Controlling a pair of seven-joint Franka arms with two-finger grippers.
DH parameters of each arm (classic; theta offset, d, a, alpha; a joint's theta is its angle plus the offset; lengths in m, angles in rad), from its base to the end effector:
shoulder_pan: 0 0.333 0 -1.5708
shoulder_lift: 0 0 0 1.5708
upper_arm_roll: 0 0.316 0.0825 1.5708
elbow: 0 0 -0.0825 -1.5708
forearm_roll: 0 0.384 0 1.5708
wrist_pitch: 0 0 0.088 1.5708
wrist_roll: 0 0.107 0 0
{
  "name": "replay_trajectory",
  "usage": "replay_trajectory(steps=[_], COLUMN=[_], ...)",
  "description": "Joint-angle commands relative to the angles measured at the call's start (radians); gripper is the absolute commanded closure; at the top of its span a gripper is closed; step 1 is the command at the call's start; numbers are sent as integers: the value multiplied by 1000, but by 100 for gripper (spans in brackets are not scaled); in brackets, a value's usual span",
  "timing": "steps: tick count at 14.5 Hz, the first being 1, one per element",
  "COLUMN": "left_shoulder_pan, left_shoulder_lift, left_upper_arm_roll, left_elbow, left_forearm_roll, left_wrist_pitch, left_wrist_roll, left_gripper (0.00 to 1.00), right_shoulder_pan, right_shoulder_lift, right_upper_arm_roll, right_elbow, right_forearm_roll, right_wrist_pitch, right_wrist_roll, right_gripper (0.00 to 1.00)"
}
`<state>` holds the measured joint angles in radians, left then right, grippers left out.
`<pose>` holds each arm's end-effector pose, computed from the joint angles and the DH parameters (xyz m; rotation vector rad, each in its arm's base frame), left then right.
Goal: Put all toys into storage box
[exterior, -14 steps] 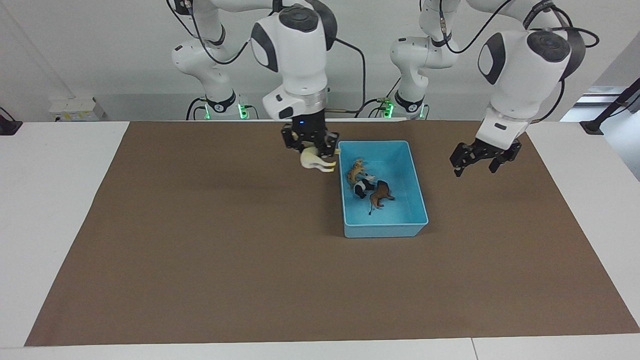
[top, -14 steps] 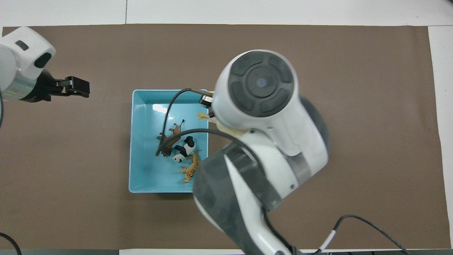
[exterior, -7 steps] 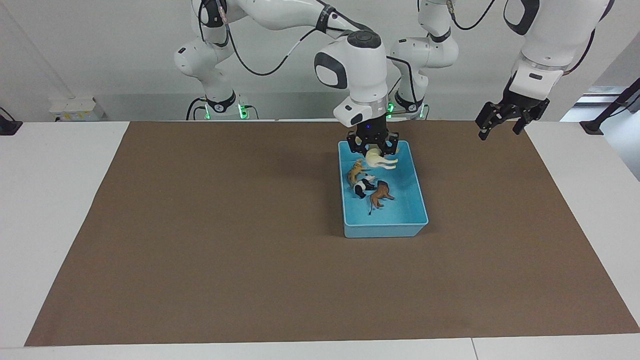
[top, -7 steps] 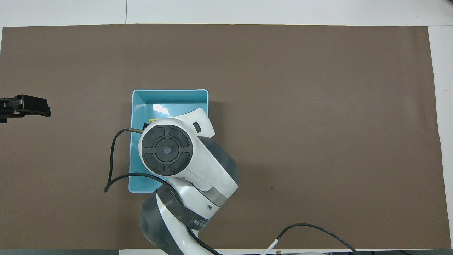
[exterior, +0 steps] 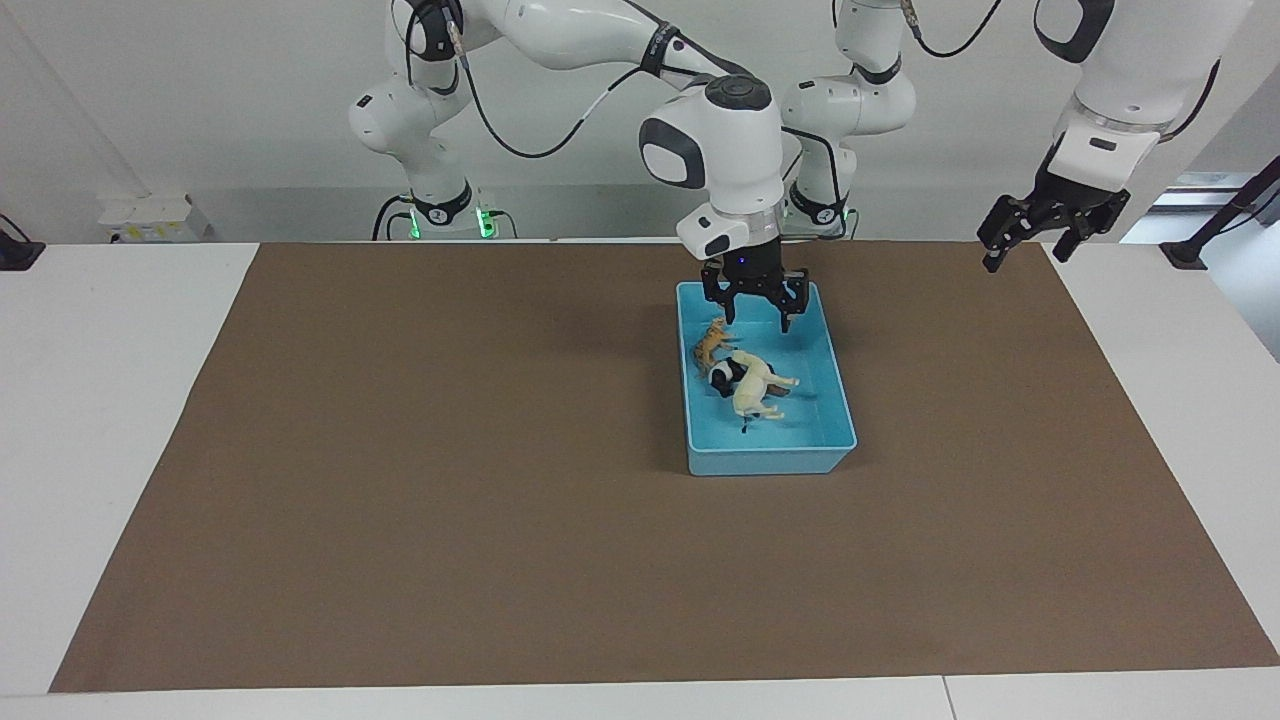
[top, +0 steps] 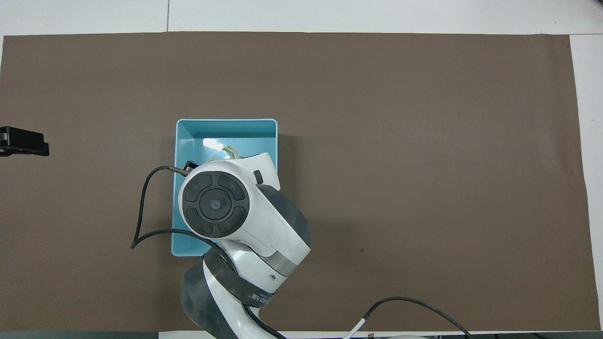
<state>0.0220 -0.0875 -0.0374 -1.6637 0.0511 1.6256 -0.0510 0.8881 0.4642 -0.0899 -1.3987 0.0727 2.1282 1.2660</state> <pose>0.5322 -0.0039 0.6330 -3.0874 -0.0527 -0.0789 0.4911 0.5260 0.4679 -2.8095 0.6921 -0.1648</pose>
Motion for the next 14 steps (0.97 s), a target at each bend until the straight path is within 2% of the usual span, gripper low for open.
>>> replay_trajectory(steps=[1,3,5,8,12,14], left_shoulder_pan=[21,21,12,1,1,1], left_shoulder_lift=[26,38,51,51,40,31], left_upper_arm_roll=[-29,-29,-30,-32,-38,-48], left_elbow=[44,56,68,71,53,39], left_forearm_roll=[3,-3,-5,-11,-43,-68], left_wrist_pitch=[-30,-33,-43,-41,-64,-99], left_wrist_roll=[36,66,66,68,69,72], left_gripper=[0,0,0,0,0,0], right_shoulder_pan=[-9,-32,-111,-309,-567,-653], right_shoulder_lift=[-32,-88,-153,-196,-197,-202], right_upper_arm_roll=[-17,-52,-89,-90,-91,-91], right_elbow=[1,0,-3,-14,-22,-43], right_forearm_roll=[13,-28,-34,-33,-33,-33], right_wrist_pitch=[-66,-132,-218,-287,-335,-340], right_wrist_roll=[24,16,-55,-358,-958,-1104], right_gripper=[0,0,0,0,0,0])
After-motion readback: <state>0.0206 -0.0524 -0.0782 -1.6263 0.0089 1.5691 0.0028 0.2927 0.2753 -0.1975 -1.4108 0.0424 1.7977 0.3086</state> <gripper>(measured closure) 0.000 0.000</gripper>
